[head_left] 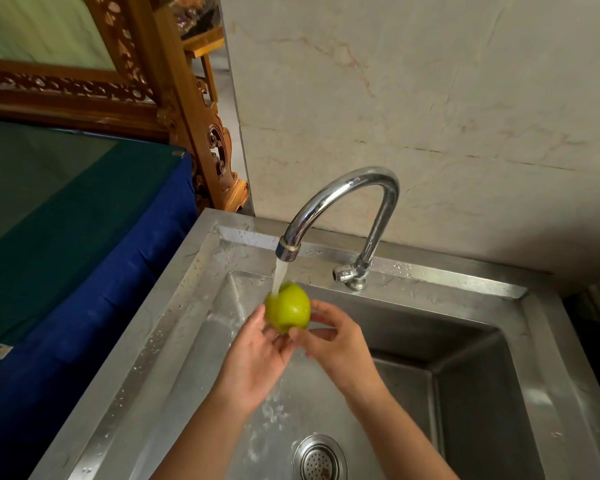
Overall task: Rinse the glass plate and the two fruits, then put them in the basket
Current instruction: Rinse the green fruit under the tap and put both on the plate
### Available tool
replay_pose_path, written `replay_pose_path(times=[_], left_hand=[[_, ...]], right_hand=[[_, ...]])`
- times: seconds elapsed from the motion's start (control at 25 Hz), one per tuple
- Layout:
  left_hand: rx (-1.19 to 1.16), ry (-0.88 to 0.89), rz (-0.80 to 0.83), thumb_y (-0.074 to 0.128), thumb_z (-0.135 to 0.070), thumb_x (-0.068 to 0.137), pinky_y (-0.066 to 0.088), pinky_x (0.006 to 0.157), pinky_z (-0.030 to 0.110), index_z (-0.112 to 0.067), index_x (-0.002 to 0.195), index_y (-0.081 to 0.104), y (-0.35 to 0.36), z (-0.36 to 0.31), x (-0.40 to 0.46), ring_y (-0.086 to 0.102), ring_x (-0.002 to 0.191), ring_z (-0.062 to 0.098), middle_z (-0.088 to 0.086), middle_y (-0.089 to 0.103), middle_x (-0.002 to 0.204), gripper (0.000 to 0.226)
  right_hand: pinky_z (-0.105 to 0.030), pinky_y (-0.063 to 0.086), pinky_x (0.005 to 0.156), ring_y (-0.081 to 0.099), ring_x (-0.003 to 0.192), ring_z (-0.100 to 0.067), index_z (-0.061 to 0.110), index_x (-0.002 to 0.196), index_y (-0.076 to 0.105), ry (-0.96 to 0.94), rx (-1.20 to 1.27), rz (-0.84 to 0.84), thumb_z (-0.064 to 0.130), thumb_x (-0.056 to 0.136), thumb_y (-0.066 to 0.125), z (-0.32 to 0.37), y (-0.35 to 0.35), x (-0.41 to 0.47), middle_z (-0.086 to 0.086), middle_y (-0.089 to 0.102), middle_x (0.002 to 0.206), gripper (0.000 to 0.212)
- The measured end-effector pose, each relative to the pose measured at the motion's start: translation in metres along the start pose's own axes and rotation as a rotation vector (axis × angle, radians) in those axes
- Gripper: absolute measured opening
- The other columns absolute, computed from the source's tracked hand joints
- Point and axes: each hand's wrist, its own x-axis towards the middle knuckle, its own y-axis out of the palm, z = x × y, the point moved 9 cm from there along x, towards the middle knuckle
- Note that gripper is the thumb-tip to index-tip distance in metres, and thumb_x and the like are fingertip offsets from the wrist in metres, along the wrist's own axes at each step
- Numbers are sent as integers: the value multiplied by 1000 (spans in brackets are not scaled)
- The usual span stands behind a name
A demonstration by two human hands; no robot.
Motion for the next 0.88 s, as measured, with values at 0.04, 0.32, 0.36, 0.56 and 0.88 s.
replay_pose_path(times=[0.04, 0.32, 0.36, 0.56, 0.88], left_hand=[[69, -15, -2, 52, -36, 80, 56, 84, 34, -8, 122, 56, 2, 1, 2, 67, 99, 21, 15, 68, 112, 51], [316, -76, 63, 54, -39, 81, 57, 73, 33, -20, 128, 53, 10, -17, 3, 68, 101, 23, 13, 67, 118, 51], [329, -15, 85, 57, -30, 81, 57, 75, 33, -21, 130, 51, 12, -23, 2, 67, 104, 23, 11, 66, 121, 50], [811, 242, 2, 75, -7, 70, 52, 93, 36, -31, 129, 51, 7, -41, -10, 62, 113, 13, -6, 64, 124, 68], [611, 204, -26, 67, -34, 72, 57, 82, 33, -20, 125, 57, 7, -37, -20, 66, 107, 17, 4, 67, 118, 56]], right_hand=[[-12, 50, 66, 66, 80, -3, 36, 95, 60, -52, -75, -59, 13, 72, 75, 4, -6, 2, 11, 68, 96, 35], [-15, 51, 85, 62, 101, -4, 26, 110, 60, -309, -308, -96, 5, 75, 71, 31, -13, -1, 12, 65, 108, 43], [-19, 52, 87, 64, 102, -7, 24, 111, 62, -265, -172, -54, 5, 78, 68, 27, -10, -1, 9, 68, 109, 39], [-22, 57, 73, 71, 89, -13, 19, 103, 69, 34, 323, 122, 21, 87, 60, 3, 9, 6, -4, 75, 98, 19], [-9, 43, 93, 55, 118, 1, 29, 130, 52, -18, 220, 178, 21, 88, 56, 7, 22, 8, 15, 64, 122, 43]])
